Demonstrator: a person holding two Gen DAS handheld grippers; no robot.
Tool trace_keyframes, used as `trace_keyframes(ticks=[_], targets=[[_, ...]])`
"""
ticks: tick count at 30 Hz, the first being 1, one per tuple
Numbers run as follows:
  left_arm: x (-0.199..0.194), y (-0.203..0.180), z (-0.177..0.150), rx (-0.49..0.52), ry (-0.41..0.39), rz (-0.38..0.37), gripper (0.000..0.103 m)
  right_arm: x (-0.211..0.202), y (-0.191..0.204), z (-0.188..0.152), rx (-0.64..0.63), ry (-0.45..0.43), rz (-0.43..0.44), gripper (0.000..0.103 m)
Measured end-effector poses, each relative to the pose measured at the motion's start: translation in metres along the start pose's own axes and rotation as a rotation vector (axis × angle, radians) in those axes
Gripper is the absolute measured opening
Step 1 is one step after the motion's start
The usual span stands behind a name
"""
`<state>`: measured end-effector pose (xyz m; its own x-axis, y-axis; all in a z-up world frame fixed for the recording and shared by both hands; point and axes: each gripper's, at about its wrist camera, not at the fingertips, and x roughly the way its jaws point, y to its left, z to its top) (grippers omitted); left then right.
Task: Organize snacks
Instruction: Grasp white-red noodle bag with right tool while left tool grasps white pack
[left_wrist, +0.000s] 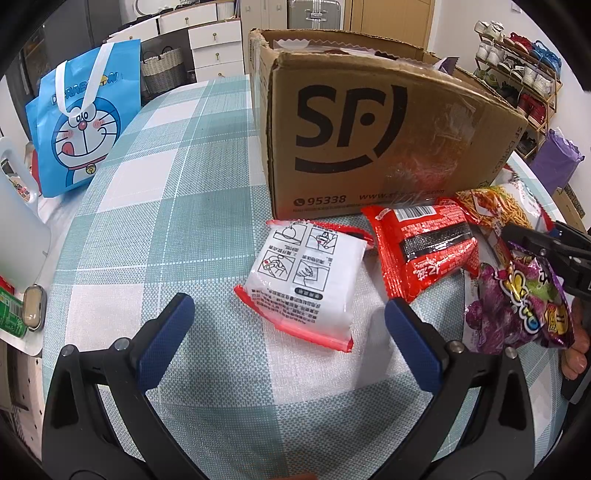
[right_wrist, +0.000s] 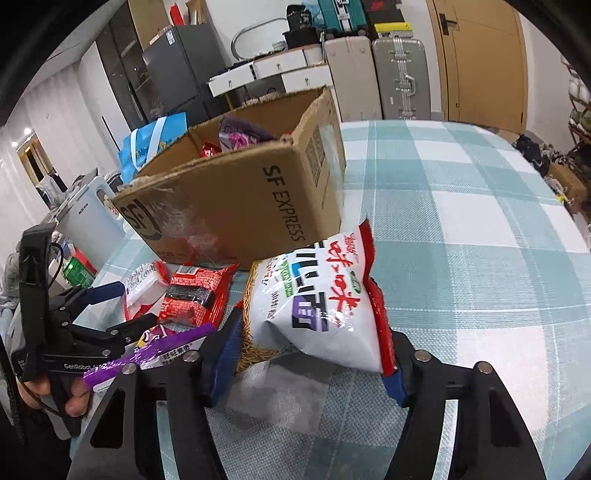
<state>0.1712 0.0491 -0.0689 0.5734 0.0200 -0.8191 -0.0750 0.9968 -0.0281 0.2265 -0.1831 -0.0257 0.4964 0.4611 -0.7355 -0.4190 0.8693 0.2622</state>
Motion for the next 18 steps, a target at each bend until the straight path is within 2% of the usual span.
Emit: trace_keyframes(ticks=[7,11,15,17,18], targets=[[-0.001,-0.001,0.000,0.004,0.000,-0.003,0.103,-0.015,-0.008,0.001,0.021,-0.050,0.021,0.059],[-0.002,0.003,0.000,-0.004,-0.005,-0.029,0.100,-0.017,-0.008,0.002,0.022,-0.058,0.037,0.059],[-0.005,0.007,0.002,-0.017,-0.026,-0.046,0.088,-0.017,-0.008,0.001,0.029,-0.062,0.045,0.058],[-0.007,0.006,0.001,-0.007,-0.034,-0.023,0.076,-0.018,-0.008,0.001,0.029,-0.065,0.045,0.058],[-0.008,0.005,0.001,0.007,-0.040,-0.012,0.065,-0.018,-0.008,0.002,0.030,-0.068,0.047,0.058]])
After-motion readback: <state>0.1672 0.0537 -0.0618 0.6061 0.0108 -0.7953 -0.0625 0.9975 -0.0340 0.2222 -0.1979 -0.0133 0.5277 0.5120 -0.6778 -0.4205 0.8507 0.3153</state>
